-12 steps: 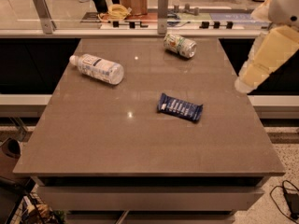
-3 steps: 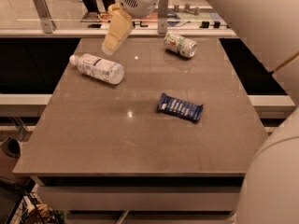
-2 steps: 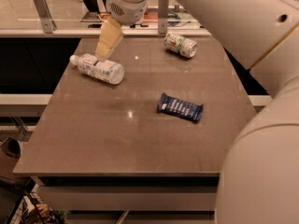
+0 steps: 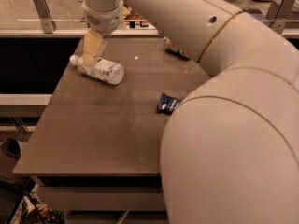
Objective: Place blue plastic bottle upright
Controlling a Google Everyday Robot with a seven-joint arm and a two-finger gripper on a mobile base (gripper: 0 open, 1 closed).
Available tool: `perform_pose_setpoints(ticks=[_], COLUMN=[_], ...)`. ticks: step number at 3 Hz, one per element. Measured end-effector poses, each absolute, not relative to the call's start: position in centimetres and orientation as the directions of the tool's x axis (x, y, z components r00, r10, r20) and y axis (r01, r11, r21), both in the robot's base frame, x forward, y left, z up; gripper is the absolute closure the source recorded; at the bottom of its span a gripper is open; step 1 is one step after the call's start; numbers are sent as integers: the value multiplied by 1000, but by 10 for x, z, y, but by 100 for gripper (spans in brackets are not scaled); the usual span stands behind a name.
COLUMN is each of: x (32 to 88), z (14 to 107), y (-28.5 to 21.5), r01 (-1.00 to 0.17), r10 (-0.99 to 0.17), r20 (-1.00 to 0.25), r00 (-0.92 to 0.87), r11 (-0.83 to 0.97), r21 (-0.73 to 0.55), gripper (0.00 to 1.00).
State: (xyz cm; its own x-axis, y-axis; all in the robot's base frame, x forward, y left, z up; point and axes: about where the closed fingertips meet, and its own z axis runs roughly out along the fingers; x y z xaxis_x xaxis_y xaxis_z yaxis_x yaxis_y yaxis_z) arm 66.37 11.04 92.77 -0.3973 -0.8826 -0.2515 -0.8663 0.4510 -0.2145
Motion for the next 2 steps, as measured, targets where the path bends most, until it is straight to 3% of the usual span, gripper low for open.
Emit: perform_pose_setpoints(ticks=[2], x=[669], z=[897], y=[136], r01=[-899], r10=[-908], r20=[-195], r00=[-371], r11=[403], r21=[-168], gripper=[0])
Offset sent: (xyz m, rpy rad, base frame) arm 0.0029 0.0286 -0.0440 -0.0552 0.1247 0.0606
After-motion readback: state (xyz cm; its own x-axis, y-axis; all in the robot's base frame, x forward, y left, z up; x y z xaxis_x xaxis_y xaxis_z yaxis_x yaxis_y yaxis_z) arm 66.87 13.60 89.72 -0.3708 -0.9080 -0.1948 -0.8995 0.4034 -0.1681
